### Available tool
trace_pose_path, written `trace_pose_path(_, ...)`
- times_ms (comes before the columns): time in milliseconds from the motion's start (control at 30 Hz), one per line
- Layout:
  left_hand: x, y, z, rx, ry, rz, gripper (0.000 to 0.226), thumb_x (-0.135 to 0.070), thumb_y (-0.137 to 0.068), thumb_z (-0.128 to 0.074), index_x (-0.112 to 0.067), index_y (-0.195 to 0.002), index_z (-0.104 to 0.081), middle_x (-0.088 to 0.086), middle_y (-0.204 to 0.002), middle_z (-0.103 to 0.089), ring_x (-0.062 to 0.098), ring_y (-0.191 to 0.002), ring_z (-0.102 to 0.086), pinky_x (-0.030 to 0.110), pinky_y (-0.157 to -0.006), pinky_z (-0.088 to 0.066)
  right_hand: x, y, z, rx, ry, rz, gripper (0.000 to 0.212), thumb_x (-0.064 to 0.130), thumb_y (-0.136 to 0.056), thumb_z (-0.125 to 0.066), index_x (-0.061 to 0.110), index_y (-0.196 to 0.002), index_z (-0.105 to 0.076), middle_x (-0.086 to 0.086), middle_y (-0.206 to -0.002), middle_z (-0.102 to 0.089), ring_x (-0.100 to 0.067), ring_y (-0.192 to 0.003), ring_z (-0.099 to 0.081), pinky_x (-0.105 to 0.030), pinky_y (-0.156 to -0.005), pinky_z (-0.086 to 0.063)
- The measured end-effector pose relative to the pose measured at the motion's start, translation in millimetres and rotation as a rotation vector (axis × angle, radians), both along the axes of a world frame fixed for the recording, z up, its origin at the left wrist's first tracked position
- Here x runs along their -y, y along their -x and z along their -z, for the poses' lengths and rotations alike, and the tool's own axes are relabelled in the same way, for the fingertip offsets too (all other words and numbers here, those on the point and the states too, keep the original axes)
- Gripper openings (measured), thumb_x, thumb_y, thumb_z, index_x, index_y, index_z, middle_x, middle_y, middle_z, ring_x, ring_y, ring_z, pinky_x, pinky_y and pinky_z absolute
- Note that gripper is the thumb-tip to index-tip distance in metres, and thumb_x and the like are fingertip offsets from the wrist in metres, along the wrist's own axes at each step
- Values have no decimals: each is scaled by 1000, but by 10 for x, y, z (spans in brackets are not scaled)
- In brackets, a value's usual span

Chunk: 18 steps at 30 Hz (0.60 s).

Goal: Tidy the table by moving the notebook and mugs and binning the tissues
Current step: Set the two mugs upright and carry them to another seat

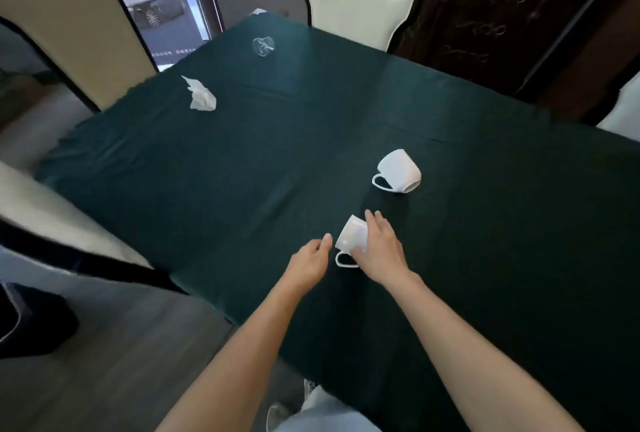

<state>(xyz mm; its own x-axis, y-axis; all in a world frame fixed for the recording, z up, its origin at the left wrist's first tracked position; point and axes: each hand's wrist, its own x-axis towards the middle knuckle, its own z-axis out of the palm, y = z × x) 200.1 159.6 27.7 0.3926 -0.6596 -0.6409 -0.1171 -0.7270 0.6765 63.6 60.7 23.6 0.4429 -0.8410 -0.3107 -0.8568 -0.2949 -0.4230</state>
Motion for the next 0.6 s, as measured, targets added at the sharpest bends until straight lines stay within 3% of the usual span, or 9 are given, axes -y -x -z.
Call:
trace_pose_path(200, 258, 76, 169, -160, -94, -116, 63, -67, -100, -27, -25, -137, -56, -6, -119, -61, 27, -112, -64, 41, -92, -56, 197, -16, 226, 29, -128, 8, 108, 40, -80, -83, 14, -162, -18, -12, -167, -26, -31, -154, -24, -46, -120, -33)
trace_pose_path(300, 323, 115, 242, -222, -103, -146, 52, -67, -100, -27, -30, -121, -57, -10, -102, -62, 27, -113, -66, 44, -97, -56, 227, 16, 290, 54, -120, 23, 109, 41, -73, -89, 16, -159, -27, -14, -158, -38, -35, -144, -36, -44, -113, -40)
trace_pose_path(433, 401, 115, 261, -297, -49, -241, 51, -67, -101, -29, -28, -104, -63, -7, -103, -70, 22, -100, -69, 43, -95, -58, 262, 62, 309, 140, -71, 46, 96, 41, -67, -90, 22, -148, -43, -11, -134, -45, -34, -122, -48, -37, -102, -45)
trace_pose_path(600, 380, -43, 181, -339, 16, -359, 59, -63, -104, -34, -17, -129, -61, 2, -112, -76, 21, -99, -73, 38, -86, -60, 240, 140, 283, 310, -189, 150, 91, 51, -58, -89, 30, -139, -53, 1, -127, -50, -22, -118, -52, -31, -97, -45)
